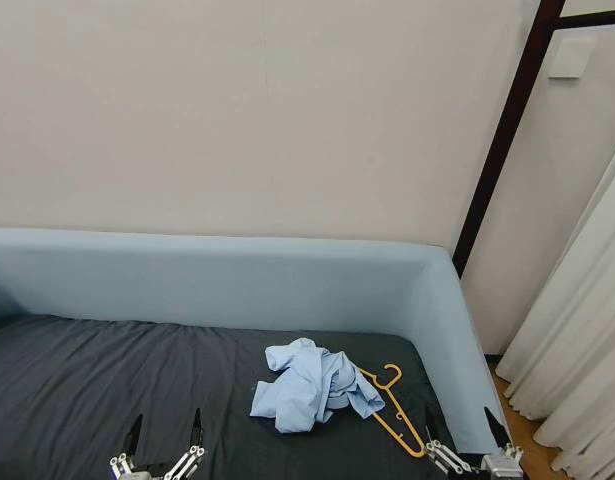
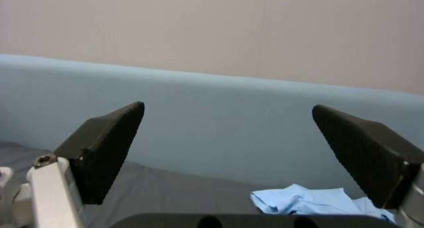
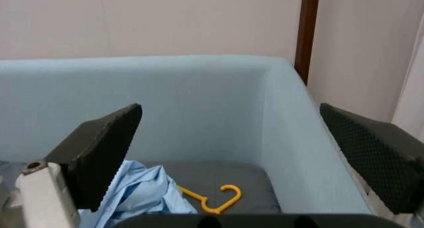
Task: Pick up the clothes from the sofa and hang them on the clothes hanger.
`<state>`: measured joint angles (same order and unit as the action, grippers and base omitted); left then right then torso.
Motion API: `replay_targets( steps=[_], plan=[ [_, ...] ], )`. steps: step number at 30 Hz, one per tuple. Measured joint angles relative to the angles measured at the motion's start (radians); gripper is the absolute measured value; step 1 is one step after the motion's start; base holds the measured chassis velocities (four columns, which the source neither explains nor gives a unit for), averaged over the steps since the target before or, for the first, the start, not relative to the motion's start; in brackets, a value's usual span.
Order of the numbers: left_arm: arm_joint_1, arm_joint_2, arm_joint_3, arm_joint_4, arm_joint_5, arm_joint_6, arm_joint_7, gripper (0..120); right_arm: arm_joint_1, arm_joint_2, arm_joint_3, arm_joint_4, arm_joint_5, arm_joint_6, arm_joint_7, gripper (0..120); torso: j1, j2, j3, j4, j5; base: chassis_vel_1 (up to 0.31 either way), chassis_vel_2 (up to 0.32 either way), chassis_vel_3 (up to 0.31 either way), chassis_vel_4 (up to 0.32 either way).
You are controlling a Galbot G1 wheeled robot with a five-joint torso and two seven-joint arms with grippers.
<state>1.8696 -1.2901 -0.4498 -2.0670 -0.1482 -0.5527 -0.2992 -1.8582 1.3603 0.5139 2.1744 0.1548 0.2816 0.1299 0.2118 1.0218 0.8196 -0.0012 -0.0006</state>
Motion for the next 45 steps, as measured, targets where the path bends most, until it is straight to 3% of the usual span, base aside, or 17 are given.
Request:
replay_targets(
  steps=[11, 13, 14, 18, 23, 24, 25, 26, 28, 31, 32, 36, 42, 45],
  plan=[
    [0.013, -0.005, 0.003, 0.017, 0.012, -0.011, 0.0, 100, 0.012, -0.063, -0.009, 0.005, 0.035, -0.08, 0.023, 100, 0.0, 0.0, 0.0, 0.0, 0.0001, 0.0, 0.0, 0.0, 0.0],
    [0.012, -0.008, 0.003, 0.031, 0.023, -0.017, -0.001, 100, 0.026, -0.138, -0.023, 0.001, 0.078, -0.145, 0.042, 100, 0.0, 0.0, 0.0, -0.0002, 0.0002, 0.0, 0.0, 0.0, 0.0],
    [0.012, -0.008, 0.003, 0.031, 0.023, -0.017, -0.001, 100, 0.026, -0.138, -0.023, 0.001, 0.078, -0.145, 0.042, 100, 0.0, 0.0, 0.0, -0.0002, 0.0002, 0.0, 0.0, 0.0, 0.0],
    [0.001, -0.015, 0.014, 0.063, 0.036, -0.023, -0.009, 100, 0.092, -0.269, -0.033, 0.022, 0.29, -0.312, 0.095, 100, 0.0, 0.0, 0.0, 0.0002, 0.0002, 0.0, 0.0, 0.0, 0.0],
    [-0.012, -0.015, 0.029, 0.084, 0.034, -0.023, -0.01, 100, 0.187, -0.378, -0.027, 0.022, 0.456, -0.425, 0.137, 100, 0.0, 0.0, 0.0, 0.0, 0.0003, 0.0, 0.0, 0.0, 0.0],
    [-0.018, -0.012, 0.036, 0.088, 0.031, -0.022, -0.011, 100, 0.219, -0.413, -0.024, 0.016, 0.5, -0.452, 0.145, 100, 0.0, 0.0, 0.0, 0.001, 0.0002, 0.0, 0.0, 0.0, 0.0],
    [-0.028, -0.004, 0.045, 0.092, 0.027, -0.018, -0.01, 100, 0.236, -0.438, -0.02, 0.01, 0.534, -0.472, 0.152, 100, 0.0, 0.0, 0.0, 0.0009, 0.0003, 0.0, 0.0, 0.0, 0.0],
    [-0.038, 0.003, 0.051, 0.097, 0.023, -0.014, -0.008, 100, 0.262, -0.466, -0.022, -0.001, 0.576, -0.493, 0.164, 100, 0.0, 0.0, 0.0, -0.0008, 0.0002, 0.0, 0.0, 0.0, 0.0],
    [-0.04, 0.006, 0.053, 0.101, 0.022, -0.013, -0.007, 100, 0.297, -0.492, -0.033, -0.016, 0.606, -0.511, 0.172, 100, 0.0, 0.0, 0.0, -0.001, -0.0001, 0.0, 0.0, 0.0, 0.0],
    [-0.034, 0.007, 0.05, 0.112, 0.021, -0.02, -0.007, 100, 0.443, -0.573, -0.134, -0.08, 0.7, -0.558, 0.176, 100, 0.0, 0.0, 0.0, 0.0002, 0.0001, 0.0, 0.0, 0.0, 0.0],
    [-0.034, 0.007, 0.05, 0.112, 0.021, -0.02, -0.007, 100, 0.443, -0.573, -0.134, -0.08, 0.7, -0.558, 0.176, 100, 0.0, 0.0, 0.0, 0.0002, 0.0001, 0.0, 0.0, 0.0, 0.0],
    [-0.025, 0.006, 0.041, 0.112, 0.023, -0.025, -0.007, 100, 0.68, -0.621, -0.317, -0.183, 0.805, -0.609, 0.186, 100, 0.0, 0.0, 0.0, 0.0001, 0.0003, 0.0, 0.0, 0.0, 0.0],
    [-0.012, -0.001, 0.035, 0.111, 0.031, -0.029, -0.009, 100, 0.925, -0.6, -0.51, -0.297, 0.907, -0.725, 0.206, 100, 0.0, 0.0, 0.0, -0.0001, 0.0001, 0.0, 0.0, 0.0, 0.0],
    [-0.002, -0.013, 0.031, 0.111, 0.037, -0.037, -0.014, 100, 1.095, -0.519, -0.656, -0.402, 0.951, -0.786, 0.247, 100, 0.0, 0.0, 0.0, 0.0001, -0.0004, 0.0, 0.0, 0.0, 0.0]
  ],
)
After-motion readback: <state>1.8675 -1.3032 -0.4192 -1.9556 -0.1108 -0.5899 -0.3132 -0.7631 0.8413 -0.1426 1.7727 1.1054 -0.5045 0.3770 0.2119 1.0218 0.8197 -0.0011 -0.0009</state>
